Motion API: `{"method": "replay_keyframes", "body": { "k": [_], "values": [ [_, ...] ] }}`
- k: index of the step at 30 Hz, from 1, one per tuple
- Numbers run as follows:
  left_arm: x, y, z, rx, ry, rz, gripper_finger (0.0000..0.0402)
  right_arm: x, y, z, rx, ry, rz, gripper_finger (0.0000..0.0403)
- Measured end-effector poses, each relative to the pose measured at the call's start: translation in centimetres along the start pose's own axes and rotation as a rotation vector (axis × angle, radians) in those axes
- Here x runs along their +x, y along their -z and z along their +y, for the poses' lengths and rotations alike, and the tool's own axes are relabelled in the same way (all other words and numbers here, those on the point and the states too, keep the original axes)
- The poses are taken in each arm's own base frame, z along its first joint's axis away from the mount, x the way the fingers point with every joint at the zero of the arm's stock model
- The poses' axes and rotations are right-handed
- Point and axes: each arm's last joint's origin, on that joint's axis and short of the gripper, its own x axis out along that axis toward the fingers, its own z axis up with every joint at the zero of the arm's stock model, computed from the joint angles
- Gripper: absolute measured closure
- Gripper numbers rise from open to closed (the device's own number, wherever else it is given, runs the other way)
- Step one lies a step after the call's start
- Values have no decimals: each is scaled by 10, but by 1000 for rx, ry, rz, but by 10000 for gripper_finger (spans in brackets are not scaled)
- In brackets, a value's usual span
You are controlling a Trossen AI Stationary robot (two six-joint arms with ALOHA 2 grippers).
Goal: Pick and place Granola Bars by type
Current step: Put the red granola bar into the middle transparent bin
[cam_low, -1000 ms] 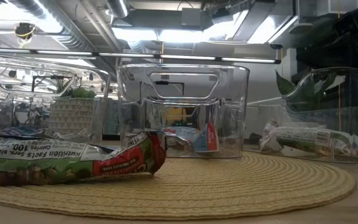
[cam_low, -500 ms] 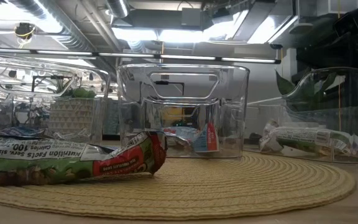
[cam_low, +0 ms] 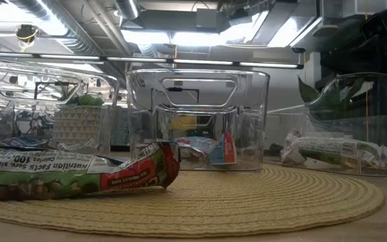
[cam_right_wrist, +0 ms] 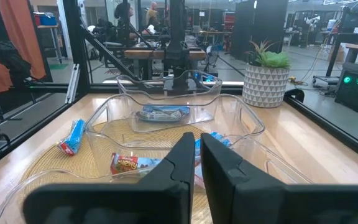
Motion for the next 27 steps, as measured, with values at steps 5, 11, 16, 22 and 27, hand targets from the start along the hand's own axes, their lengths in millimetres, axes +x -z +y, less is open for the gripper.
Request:
{"method": "replay_keyframes", "body": {
  "k": [5,11,16,22,27],
  "values": [
    [31,9,-2,-18,-27,74,284,0,0,0,0,0,-1,372],
    [92,31,-8,-24,-91,215,283,0,0,0,0,0,0,372],
    [131,44,-2,-118,-148,301,282,0,0,0,0,0,0,372],
    [149,49,5,-221,-195,327,292,0,0,0,0,0,0,372],
    [149,47,9,-269,-240,293,294,0,0,0,0,0,0,372]
  ]
}}
